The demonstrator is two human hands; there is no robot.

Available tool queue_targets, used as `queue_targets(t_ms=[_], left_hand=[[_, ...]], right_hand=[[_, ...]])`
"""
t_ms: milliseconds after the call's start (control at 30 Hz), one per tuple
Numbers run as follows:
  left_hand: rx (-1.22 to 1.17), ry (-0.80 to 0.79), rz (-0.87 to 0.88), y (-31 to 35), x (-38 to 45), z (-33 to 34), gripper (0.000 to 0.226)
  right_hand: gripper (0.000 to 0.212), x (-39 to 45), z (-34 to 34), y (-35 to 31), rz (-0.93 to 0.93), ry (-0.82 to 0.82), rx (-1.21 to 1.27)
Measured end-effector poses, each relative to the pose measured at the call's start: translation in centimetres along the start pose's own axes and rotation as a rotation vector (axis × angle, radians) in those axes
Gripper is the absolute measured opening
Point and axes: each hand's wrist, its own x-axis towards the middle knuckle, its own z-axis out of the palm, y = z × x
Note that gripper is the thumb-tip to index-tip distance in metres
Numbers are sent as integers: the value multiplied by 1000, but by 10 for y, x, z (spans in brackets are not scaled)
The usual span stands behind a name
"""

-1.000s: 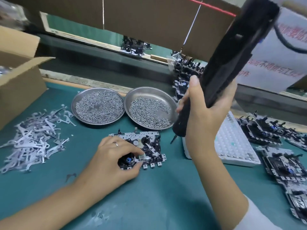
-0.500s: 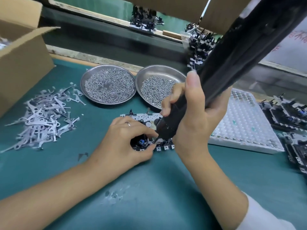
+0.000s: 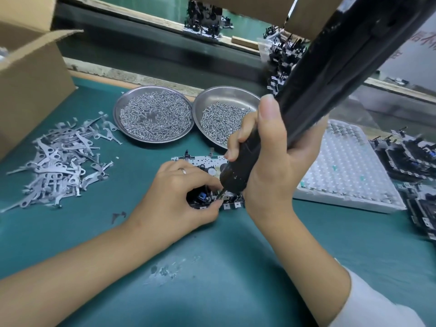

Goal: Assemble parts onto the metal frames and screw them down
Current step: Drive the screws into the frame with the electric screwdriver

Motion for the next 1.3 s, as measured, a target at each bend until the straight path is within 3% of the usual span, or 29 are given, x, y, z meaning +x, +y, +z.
queue_targets(t_ms=[633, 967, 1067, 1167, 1200, 1233, 1300], left_hand=[[-12, -26, -52, 0, -2, -1, 18], [1, -47, -47, 1, -2, -3, 21], [-45, -54, -39, 1, -2, -5, 33], [-216, 73, -132, 0, 1, -10, 32], [-257, 139, -169, -2, 3, -11, 26], [-279, 202, -202, -5, 6, -12, 20], [-299, 304, -247, -11, 11, -14, 18]], right_hand=[[22, 11, -13, -4, -86, 3, -13], [25, 11, -21, 5, 34, -63, -112], [52, 8, -29, 4, -4, -23, -242], [36, -9, -46, 5, -28, 204, -423], [30, -17, -50, 7, 5, 202, -521], [32, -25, -51, 10, 76, 119, -648], [57, -39, -47, 17, 192, -163, -1019]])
